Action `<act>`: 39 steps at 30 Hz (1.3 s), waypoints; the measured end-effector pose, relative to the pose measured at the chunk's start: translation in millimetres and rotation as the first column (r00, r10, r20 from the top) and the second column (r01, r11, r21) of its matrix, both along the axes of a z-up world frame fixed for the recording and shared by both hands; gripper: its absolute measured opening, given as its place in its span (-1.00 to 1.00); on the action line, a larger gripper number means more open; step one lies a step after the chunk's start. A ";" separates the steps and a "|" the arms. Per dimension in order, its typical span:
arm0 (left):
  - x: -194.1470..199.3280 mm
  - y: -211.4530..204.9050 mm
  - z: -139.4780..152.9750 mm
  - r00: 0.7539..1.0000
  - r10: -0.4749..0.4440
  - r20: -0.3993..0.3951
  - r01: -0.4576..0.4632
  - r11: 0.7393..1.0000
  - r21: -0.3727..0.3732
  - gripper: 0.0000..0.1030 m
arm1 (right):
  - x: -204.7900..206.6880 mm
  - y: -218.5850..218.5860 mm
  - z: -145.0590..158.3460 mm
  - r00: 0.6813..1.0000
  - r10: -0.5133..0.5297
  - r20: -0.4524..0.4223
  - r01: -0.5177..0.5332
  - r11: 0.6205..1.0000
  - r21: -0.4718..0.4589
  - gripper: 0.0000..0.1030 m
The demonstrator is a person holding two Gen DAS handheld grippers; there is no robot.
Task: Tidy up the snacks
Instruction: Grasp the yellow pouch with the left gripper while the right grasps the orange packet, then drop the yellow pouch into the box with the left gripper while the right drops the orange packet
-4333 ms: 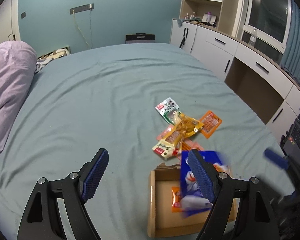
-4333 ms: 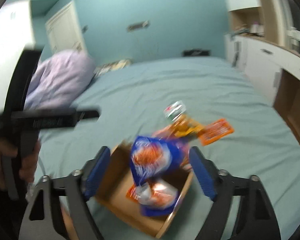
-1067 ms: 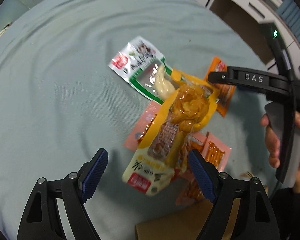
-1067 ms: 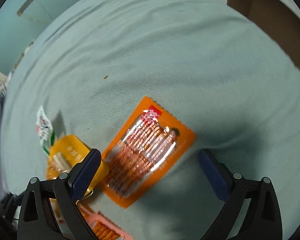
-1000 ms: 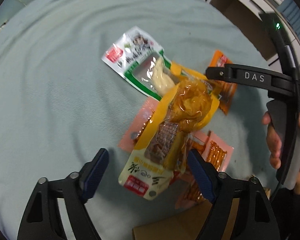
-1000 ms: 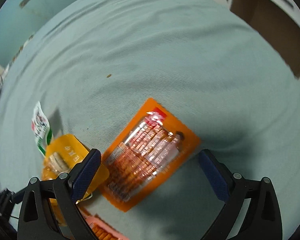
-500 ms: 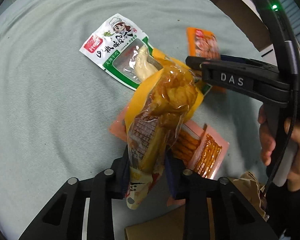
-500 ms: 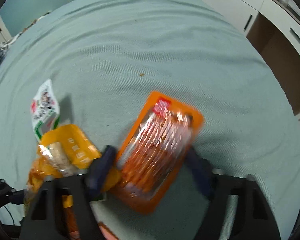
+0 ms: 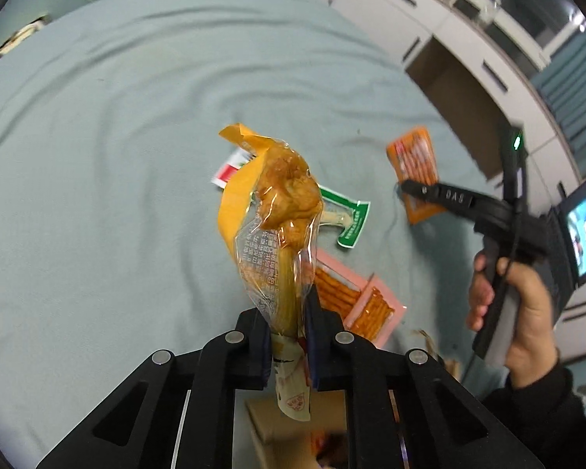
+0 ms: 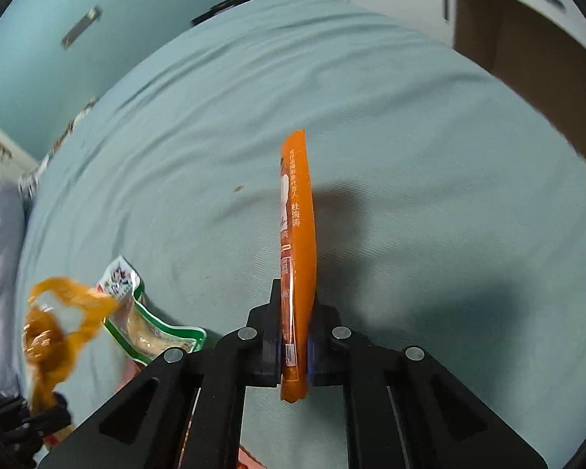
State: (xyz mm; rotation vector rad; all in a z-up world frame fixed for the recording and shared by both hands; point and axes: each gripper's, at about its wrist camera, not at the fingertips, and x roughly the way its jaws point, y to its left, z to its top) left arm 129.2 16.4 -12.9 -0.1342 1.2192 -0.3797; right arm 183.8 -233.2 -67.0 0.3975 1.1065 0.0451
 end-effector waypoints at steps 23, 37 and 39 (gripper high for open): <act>-155.1 -15.1 39.6 0.980 0.005 0.200 -0.024 0.995 0.092 0.24 | -232.0 -27.8 99.3 0.891 0.197 0.409 -0.282 0.947 0.157 -0.89; -149.3 39.2 67.6 0.905 0.238 0.353 -0.282 0.956 0.079 0.46 | -216.1 7.6 85.6 0.747 0.575 0.334 -0.616 0.788 0.020 -0.80; -151.0 40.0 68.6 0.906 0.237 0.351 -0.281 0.956 0.080 0.46 | -207.4 10.8 82.7 0.765 0.587 0.266 -0.600 0.799 -0.038 -0.77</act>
